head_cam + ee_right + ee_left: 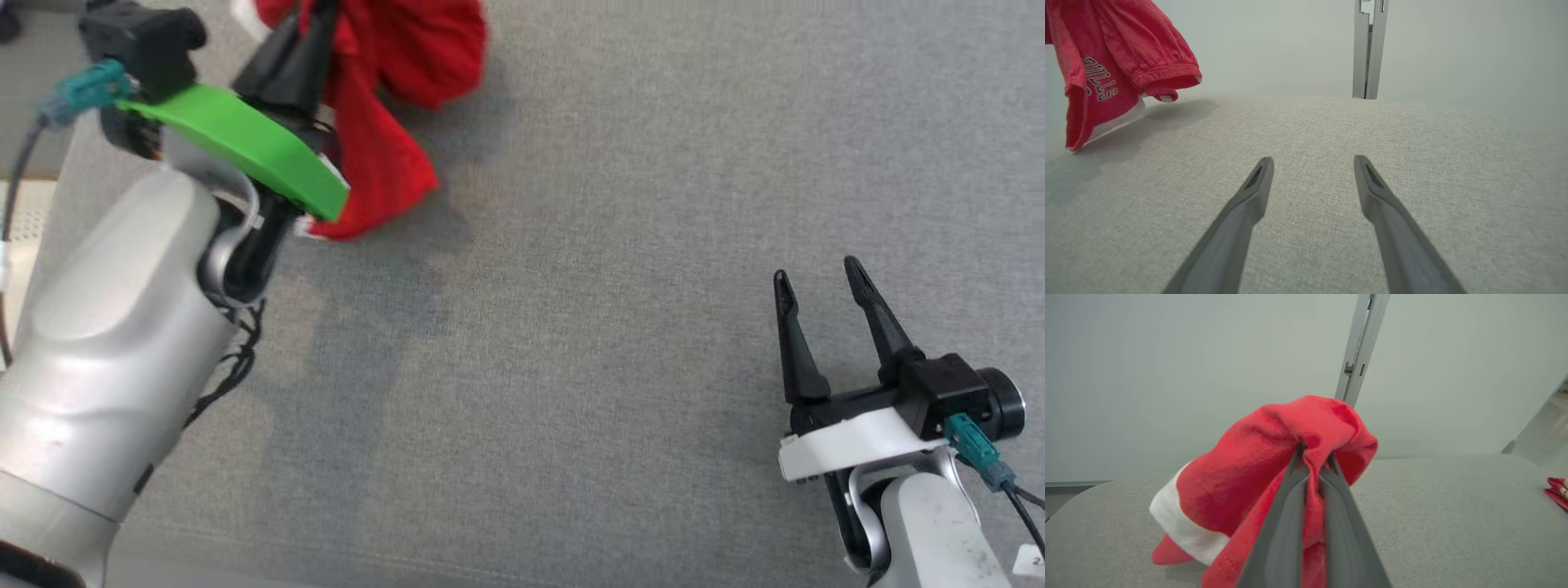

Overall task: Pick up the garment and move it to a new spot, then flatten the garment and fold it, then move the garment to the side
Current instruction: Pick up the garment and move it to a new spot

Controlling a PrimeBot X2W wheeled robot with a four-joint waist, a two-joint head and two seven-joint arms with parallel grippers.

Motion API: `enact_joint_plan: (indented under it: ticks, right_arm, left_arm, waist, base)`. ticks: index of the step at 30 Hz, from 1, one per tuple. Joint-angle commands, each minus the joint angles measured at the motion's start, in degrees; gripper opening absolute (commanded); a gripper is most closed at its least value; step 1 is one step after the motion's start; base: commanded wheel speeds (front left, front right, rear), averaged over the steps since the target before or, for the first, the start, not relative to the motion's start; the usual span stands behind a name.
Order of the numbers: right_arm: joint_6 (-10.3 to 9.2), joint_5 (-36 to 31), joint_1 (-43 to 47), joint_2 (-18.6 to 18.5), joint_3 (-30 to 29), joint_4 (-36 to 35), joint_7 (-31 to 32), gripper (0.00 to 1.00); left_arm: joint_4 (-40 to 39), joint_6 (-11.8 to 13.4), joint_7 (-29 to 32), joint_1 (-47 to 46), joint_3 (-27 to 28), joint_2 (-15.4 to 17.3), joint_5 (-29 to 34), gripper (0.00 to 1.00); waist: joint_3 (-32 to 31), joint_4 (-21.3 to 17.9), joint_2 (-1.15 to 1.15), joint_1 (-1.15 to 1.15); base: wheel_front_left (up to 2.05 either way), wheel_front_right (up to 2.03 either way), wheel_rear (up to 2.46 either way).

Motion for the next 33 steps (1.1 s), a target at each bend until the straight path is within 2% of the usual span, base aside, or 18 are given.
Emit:
enact_joint_plan:
  ticks: [1, 6, 11, 15, 19, 23, 26, 30, 31, 32, 33]
  right_arm:
    - [-0.09, 1.2, 1.4, -0.1, 0.1, 0.0, 0.0, 1.00]
    - [-0.09, 4.2, 3.8, -0.1, 0.0, -0.6, 0.0, 1.00]
    - [-0.09, 5.9, 5.1, -0.1, -1.5, -2.4, 0.0, 1.00]
    - [-0.09, 6.8, 6.0, -0.1, -2.4, -3.3, 0.0, 1.00]
    - [-0.09, 7.6, 7.1, -0.1, -3.2, -3.6, 0.0, 1.00]
    - [-0.09, 8.5, 7.8, -0.1, -3.4, -3.7, 0.0, 1.00]
    - [-0.09, 9.3, 7.9, -0.1, -2.9, -3.6, 0.0, 1.00]
    - [-0.09, 9.7, 8.5, -0.1, -2.8, -3.3, 0.0, 1.00]
    - [-0.09, 9.6, 8.6, -0.1, -2.7, -3.3, 0.0, 1.00]
    - [-0.09, 9.6, 8.5, -0.1, -2.6, -3.1, 0.0, 1.00]
    - [-0.09, 9.4, 8.5, -0.1, -2.6, -2.9, 0.0, 1.00]
  left_arm:
    - [-2.8, 0.0, 1.0, 1.6, -0.5, -0.2, -0.6, 0.00]
    - [-18.5, 3.0, 6.8, 7.0, -2.3, -2.0, -5.5, 0.00]
    - [-35.2, 9.2, 11.3, 13.1, -4.3, -3.2, -10.4, 0.00]
    - [-40.9, 13.4, 13.8, 16.9, -4.8, -2.4, -13.9, 0.00]
    - [-37.7, 15.2, 17.6, 20.0, -4.4, -0.2, -19.3, 0.00]
    - [-28.6, 13.6, 20.1, 21.4, -4.5, 2.5, -21.2, 0.00]
    - [-18.1, 12.5, 19.1, 19.2, -5.2, 5.4, -17.1, 0.00]
    - [-4.6, 11.5, 12.9, 16.4, -5.0, 5.3, -11.7, 0.00]
    - [-1.9, 11.3, 11.8, 16.0, -4.7, 4.8, -11.6, 0.07]
    - [1.0, 10.6, 10.2, 15.4, -4.2, 4.0, -11.3, 0.29]
    - [3.1, 10.2, 9.2, 15.0, -3.9, 3.3, -11.3, 0.79]
  waist:
    - [-7.5, -3.2, 0.00, 0.00]
    - [-11.5, -7.8, 0.00, 0.00]
    - [-11.8, -14.1, 0.00, 0.00]
    - [-10.8, -19.3, 0.00, 0.00]
    - [-9.7, -23.7, 0.00, 0.00]
    - [-8.5, -27.1, 0.00, 0.00]
    - [-7.7, -28.9, 0.00, 0.00]
    - [-7.2, -29.1, 0.00, 0.00]
    - [-7.2, -28.9, 0.00, 0.00]
    - [-7.3, -28.6, 0.00, 0.00]
    - [-7.3, -28.3, 0.00, 0.00]
  base:
    - [0.00, 0.00, 0.00]
    - [0.00, 0.00, 0.00]
    - [0.00, 0.00, 0.00]
    - [0.00, 0.00, 0.00]
    - [0.00, 0.00, 0.00]
    - [0.00, 0.00, 0.00]
    - [0.00, 0.00, 0.00]
    - [0.00, 0.00, 0.00]
    - [0.00, 0.00, 0.00]
    - [0.00, 0.00, 0.00]
    - [0.00, 0.00, 0.00]
